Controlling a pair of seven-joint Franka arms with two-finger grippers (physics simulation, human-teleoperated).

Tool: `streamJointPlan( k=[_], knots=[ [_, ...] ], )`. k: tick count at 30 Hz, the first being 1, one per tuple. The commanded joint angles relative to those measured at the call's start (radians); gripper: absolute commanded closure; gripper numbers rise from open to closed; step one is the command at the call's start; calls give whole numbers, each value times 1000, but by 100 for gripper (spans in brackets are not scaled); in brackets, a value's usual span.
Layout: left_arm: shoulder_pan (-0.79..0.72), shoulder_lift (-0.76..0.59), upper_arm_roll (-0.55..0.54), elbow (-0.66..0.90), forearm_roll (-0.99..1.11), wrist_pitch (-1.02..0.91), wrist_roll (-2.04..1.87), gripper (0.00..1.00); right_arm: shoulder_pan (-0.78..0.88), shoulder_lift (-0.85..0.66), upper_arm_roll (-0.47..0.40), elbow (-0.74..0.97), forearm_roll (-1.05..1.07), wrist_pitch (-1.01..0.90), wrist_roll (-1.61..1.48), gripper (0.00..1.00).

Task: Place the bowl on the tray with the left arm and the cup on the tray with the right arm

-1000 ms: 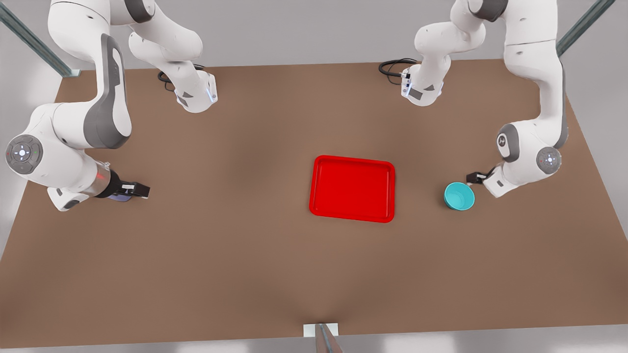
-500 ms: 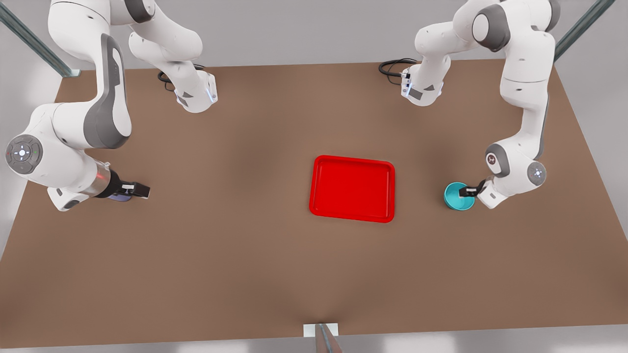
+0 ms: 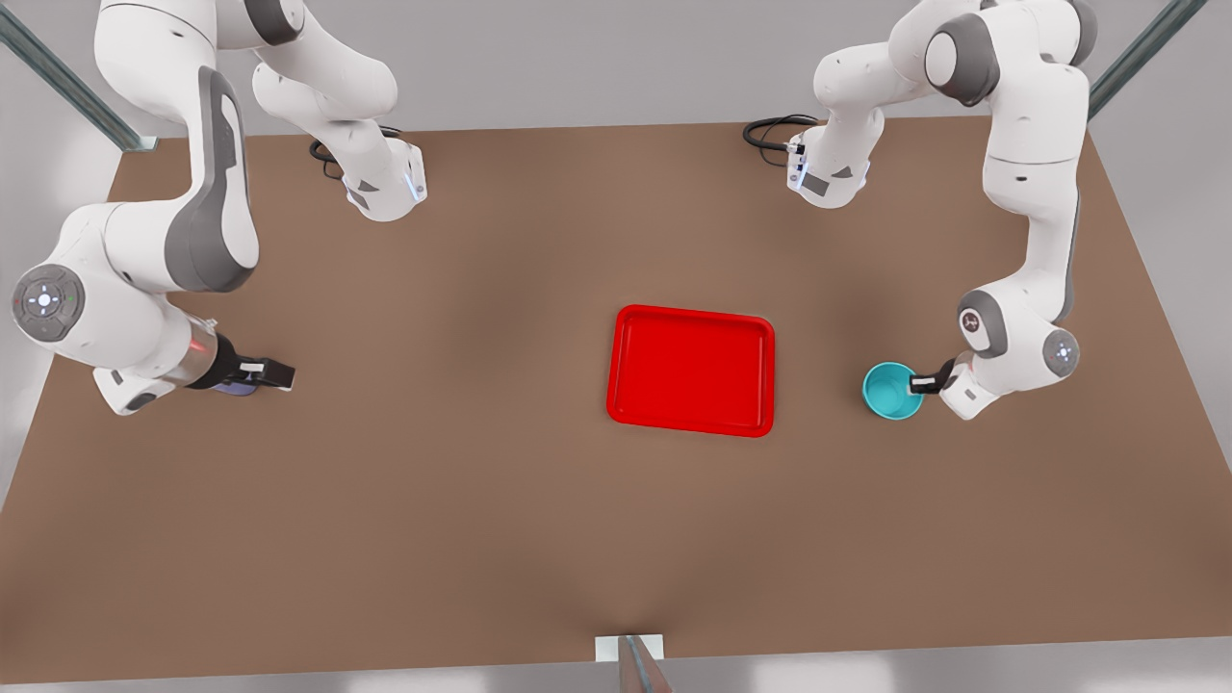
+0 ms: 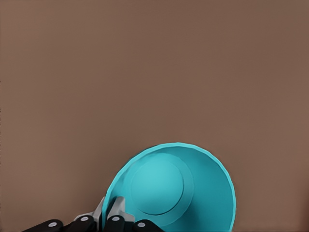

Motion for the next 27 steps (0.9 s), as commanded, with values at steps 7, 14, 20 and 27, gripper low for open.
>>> streamJointPlan(
  k=[7,14,20,27],
  knots=[
    [-222,-45,-5,189,-230,-105,-198,79,-1,1,0,0,0,-3,-2,0],
    [-457,-3,-20,135,-220,-163,-596,79,-1,-1,0,0,0,-3,-2,0],
    [-497,-29,-37,98,-228,-96,-596,79,-1,-1,0,0,0,-2,-2,0],
    [-535,-6,-39,45,-219,-13,-562,79,-1,1,0,0,0,-2,0,0]
  ],
)
